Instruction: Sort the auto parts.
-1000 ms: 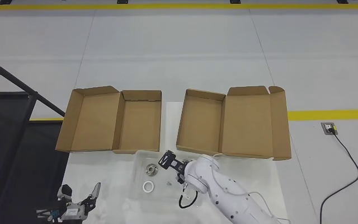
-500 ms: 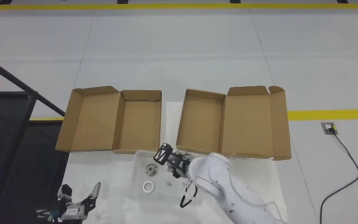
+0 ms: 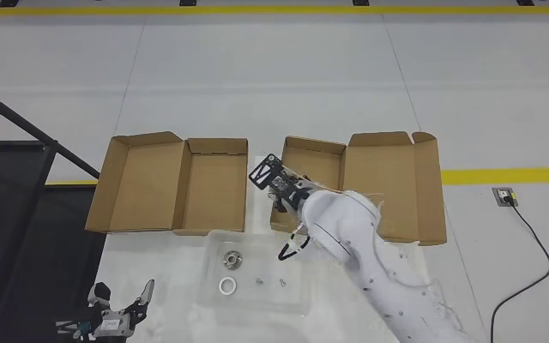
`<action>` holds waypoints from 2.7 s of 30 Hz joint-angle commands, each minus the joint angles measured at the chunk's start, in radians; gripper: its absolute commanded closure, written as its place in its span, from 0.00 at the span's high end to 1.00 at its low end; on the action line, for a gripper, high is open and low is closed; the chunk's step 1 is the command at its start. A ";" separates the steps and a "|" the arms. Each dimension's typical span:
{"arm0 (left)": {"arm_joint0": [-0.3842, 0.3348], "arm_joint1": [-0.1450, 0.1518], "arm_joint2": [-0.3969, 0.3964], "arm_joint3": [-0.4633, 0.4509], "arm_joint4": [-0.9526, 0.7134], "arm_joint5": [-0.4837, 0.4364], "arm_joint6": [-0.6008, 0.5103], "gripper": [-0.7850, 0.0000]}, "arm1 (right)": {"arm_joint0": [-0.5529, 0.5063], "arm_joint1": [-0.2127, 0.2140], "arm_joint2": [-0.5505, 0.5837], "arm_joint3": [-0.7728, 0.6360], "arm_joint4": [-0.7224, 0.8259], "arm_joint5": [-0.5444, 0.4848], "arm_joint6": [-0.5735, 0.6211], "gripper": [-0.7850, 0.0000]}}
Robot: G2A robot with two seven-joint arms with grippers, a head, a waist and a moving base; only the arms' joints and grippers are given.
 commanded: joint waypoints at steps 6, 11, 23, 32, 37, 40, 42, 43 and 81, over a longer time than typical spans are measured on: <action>0.000 0.000 0.000 0.000 0.000 0.000 0.000 1.00 | 0.067 -0.013 -0.017 0.120 0.027 -0.021 -0.041 0.00; 0.000 0.000 0.000 0.000 0.000 0.000 0.000 1.00 | 0.067 -0.013 -0.017 0.120 0.027 -0.021 -0.041 0.00; 0.000 0.000 0.000 0.000 0.000 0.000 0.000 1.00 | 0.170 -0.061 -0.046 0.412 0.079 0.185 -0.136 0.00; 0.000 0.000 0.000 0.000 0.000 0.000 0.000 1.00 | 0.344 -0.156 -0.118 0.903 0.252 0.184 -0.253 0.00; 0.000 0.000 0.000 0.000 0.000 0.000 0.000 1.00 | 0.384 -0.198 -0.140 1.061 0.294 0.175 -0.316 0.00; 0.000 0.000 0.000 0.000 0.000 0.000 0.000 1.00 | 0.399 -0.217 -0.149 1.125 0.307 0.169 -0.340 0.00; 0.000 0.000 0.000 0.000 0.000 0.000 0.000 1.00 | 0.407 -0.229 -0.153 1.159 0.313 0.168 -0.354 0.00; 0.000 0.000 0.000 0.000 0.000 0.000 0.000 1.00 | 0.410 -0.234 -0.156 1.173 0.314 0.168 -0.359 0.00; 0.000 0.000 0.000 0.000 0.000 0.000 0.000 1.00 | 0.489 -0.278 -0.127 1.322 0.370 0.060 -0.461 1.00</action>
